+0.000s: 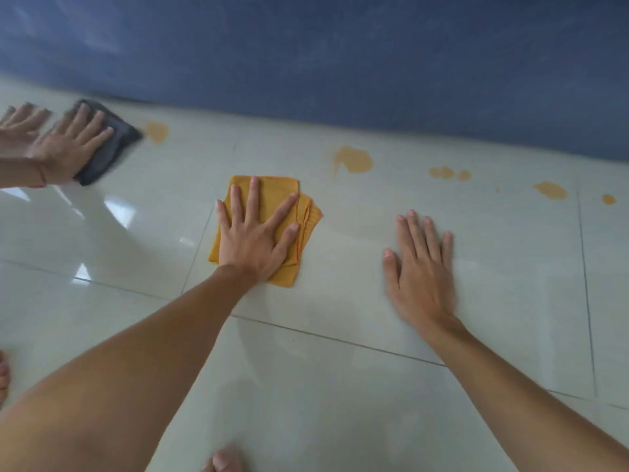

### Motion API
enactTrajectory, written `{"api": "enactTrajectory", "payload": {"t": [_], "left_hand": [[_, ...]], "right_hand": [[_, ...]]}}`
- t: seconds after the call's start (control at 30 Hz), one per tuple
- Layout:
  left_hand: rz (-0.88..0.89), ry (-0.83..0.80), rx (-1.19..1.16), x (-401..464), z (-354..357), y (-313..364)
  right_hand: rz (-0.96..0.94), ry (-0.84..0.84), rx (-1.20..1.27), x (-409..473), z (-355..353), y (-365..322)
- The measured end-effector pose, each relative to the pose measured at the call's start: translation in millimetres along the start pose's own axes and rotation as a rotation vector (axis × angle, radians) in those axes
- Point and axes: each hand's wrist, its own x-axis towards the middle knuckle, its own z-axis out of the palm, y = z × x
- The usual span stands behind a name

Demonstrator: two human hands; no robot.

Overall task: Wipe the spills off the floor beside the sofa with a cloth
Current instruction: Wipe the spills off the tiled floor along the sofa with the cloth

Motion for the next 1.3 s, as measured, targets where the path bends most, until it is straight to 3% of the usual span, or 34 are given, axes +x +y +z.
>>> {"api": "enactTrajectory", "payload": {"t": [0.23,0.4,0.63,0.77,1.03,1.3], "left_hand": [[-0.073,-0.025,-0.030,106,-7,24],[-0.022,-0.048,-0.024,137,-6,75],[0.138,-0.037,-0.016,108,-3,134],[0.207,-0.033,-0.003,64,3,148],[0.230,-0.016,0.003,-53,10,127],[-0.110,-0.028,-0.011,-49,9,51]], "right_hand": [[-0.012,0.049,0.006,-2,5,3],[-0.021,0.114,0.091,-6,4,4],[0.049,0.331,0.602,-11,-9,17],[0.081,0.327,0.320,-20,-14,45],[0.159,0.071,0.020,-45,-13,68],[0.166,0.051,0.014,-40,-8,71]]}}
